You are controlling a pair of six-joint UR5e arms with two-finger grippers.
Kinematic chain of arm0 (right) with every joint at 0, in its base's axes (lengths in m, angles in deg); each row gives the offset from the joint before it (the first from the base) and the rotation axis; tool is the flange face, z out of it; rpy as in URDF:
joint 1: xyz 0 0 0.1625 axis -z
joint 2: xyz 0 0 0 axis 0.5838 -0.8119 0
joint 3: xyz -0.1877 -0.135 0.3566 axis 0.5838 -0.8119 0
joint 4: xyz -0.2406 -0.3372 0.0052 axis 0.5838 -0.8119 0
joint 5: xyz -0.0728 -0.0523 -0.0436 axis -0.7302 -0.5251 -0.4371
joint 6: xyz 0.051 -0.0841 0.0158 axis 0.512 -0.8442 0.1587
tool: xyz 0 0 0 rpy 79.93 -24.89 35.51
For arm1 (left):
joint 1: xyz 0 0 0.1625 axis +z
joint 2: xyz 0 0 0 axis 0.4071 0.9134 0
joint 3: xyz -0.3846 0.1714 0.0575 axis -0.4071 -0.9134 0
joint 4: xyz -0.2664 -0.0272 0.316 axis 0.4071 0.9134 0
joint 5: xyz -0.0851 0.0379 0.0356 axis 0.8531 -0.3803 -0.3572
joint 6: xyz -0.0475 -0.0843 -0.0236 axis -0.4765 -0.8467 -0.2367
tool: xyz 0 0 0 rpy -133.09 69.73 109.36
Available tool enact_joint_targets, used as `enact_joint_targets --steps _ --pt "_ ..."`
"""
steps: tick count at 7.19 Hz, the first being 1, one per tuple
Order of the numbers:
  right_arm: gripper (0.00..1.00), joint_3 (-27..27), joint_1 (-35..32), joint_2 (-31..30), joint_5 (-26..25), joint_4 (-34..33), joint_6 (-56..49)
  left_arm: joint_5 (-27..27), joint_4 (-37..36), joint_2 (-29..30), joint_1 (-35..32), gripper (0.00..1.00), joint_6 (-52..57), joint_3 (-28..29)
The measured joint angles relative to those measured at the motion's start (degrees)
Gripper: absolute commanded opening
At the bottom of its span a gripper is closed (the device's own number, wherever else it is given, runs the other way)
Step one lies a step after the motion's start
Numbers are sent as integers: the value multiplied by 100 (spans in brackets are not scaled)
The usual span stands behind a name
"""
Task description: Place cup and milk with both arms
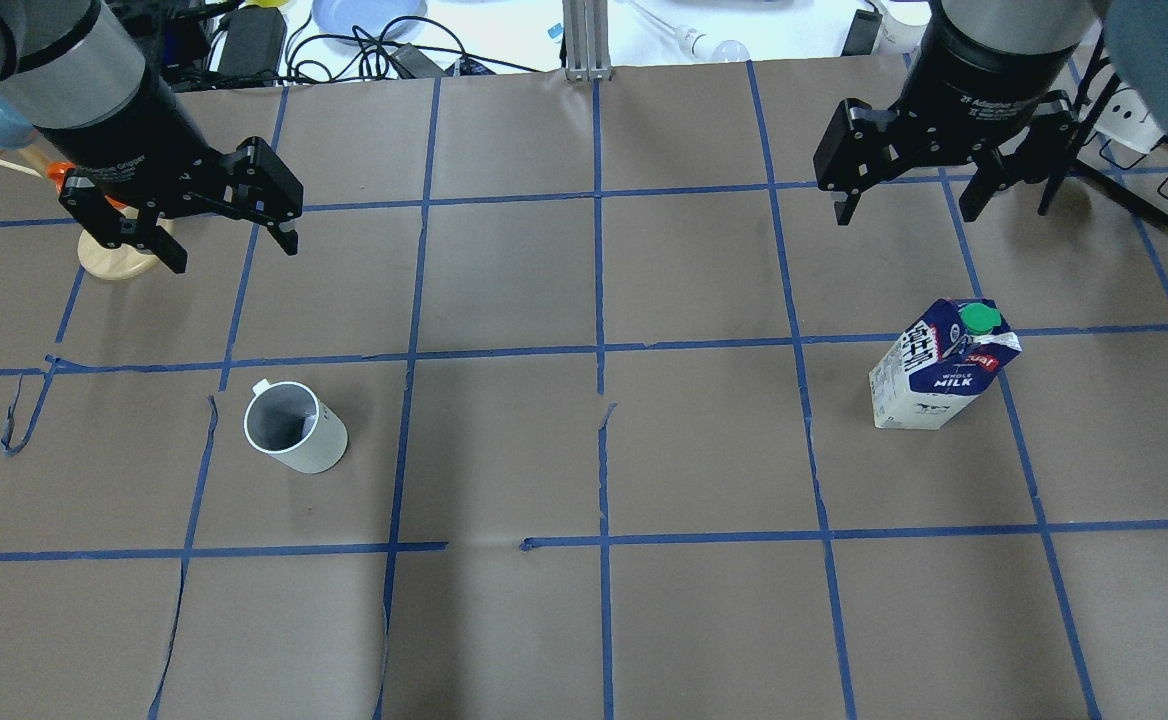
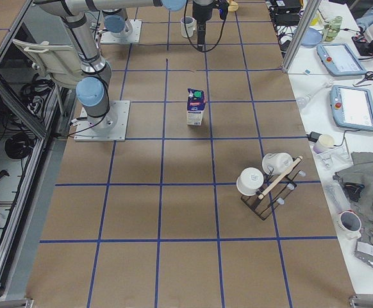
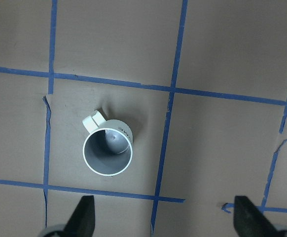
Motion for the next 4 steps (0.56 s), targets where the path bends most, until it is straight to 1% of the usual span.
enact_joint_targets --steps 4 --pt "100 0 7 0 -8 0 0 6 0 -8 0 100 -46 -12"
